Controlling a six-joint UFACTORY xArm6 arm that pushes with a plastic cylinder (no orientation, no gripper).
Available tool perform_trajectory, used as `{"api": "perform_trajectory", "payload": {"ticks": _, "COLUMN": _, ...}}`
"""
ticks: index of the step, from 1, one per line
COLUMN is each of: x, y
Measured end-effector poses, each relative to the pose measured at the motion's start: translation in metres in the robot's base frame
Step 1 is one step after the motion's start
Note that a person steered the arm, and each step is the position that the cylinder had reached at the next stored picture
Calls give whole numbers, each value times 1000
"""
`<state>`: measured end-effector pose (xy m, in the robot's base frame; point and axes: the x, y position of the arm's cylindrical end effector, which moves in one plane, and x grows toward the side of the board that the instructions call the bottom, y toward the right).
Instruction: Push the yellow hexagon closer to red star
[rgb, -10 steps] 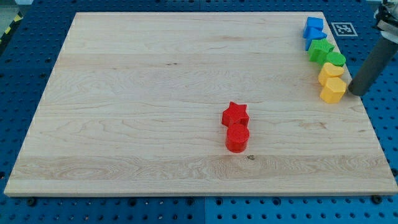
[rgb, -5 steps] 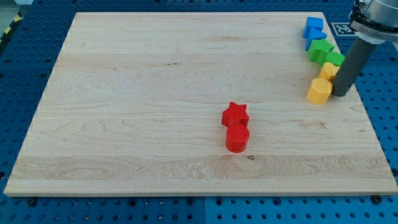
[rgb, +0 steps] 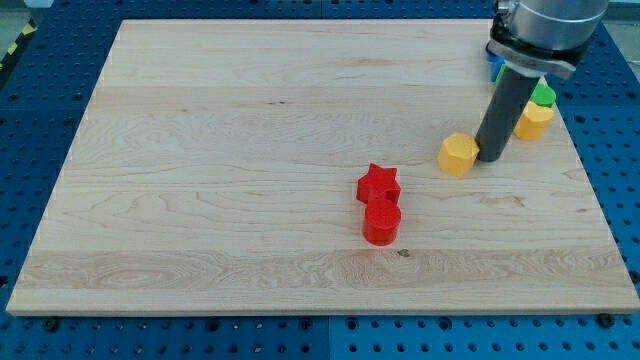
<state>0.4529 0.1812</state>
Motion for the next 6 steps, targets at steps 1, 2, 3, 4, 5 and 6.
{"api": "perform_trajectory", "payload": {"ticks": 1, "x": 3, "y": -20}}
{"api": "perform_trajectory", "payload": {"ticks": 2, "x": 3, "y": -38}}
{"api": "perform_trajectory", "payload": {"ticks": 3, "x": 3, "y": -55}}
{"api": "perform_trajectory", "payload": {"ticks": 4, "x": 3, "y": -55}}
{"api": "perform_trajectory", "payload": {"ticks": 5, "x": 3, "y": -55}}
{"api": "perform_trajectory", "payload": {"ticks": 6, "x": 3, "y": -59}}
